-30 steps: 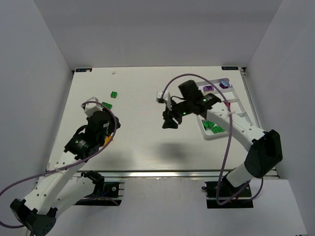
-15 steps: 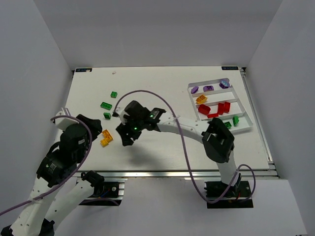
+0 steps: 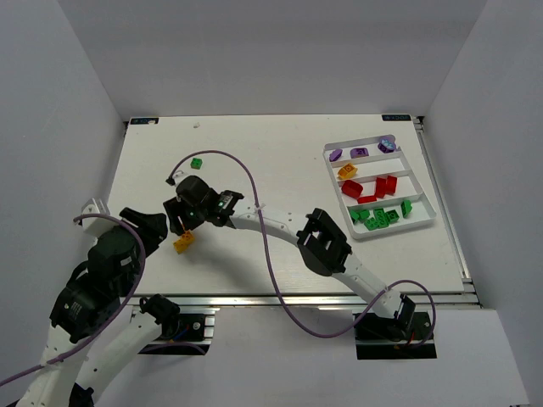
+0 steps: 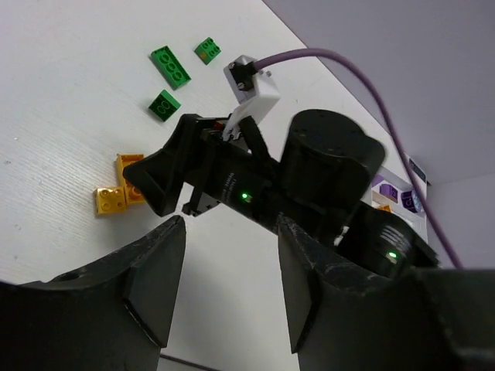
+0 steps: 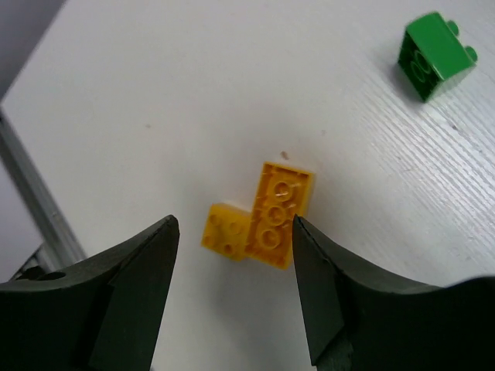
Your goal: Sort the legos into containers by color
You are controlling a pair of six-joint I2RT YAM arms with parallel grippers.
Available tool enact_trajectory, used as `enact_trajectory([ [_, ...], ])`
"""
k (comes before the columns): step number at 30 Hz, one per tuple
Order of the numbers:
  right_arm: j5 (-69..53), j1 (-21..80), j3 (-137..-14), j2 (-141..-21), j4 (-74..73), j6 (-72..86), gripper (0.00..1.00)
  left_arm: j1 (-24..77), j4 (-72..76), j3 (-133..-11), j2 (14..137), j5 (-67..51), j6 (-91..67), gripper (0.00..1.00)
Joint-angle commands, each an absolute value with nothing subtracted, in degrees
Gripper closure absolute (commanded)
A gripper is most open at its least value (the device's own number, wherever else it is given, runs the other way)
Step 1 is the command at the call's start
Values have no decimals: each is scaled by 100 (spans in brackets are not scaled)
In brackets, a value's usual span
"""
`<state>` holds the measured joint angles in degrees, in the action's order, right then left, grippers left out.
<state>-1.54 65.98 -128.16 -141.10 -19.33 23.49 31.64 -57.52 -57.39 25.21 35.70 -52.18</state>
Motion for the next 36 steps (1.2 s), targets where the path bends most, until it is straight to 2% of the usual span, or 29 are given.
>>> enact_trajectory([
  [1,325,6583,-13096,-14396,-1661,2558,34,3146,-5968,-5836,2251,3788,-5414,39],
  [11,563,6601,-13148,-14783,-1512,2461,33,3146,-6012,-5572,1767,3920,-5581,38],
  [12,554,6592,-13166,-14801,-1494,2487,27,3146,-6020,-5555,1749,3929,-5590,38],
  [13,536,6600,-13175,-14809,-1459,2505,26,3146,-6029,-5546,1740,3937,-5599,38],
  [19,773,6671,-13184,-14950,-1433,2487,27,3146,-6231,-5590,1591,4008,-5678,38],
  [26,1309,6759,-13237,-15152,-1424,2146,41,3146,-6416,-5485,1424,4008,-5871,38],
  [35,1354,6636,-12832,-14968,-1547,1811,63,3146,-6355,-5300,1529,4008,-5915,36],
  [36,1310,6592,-12789,-14907,-1547,1802,68,3146,-6354,-5291,1555,4008,-5898,36],
])
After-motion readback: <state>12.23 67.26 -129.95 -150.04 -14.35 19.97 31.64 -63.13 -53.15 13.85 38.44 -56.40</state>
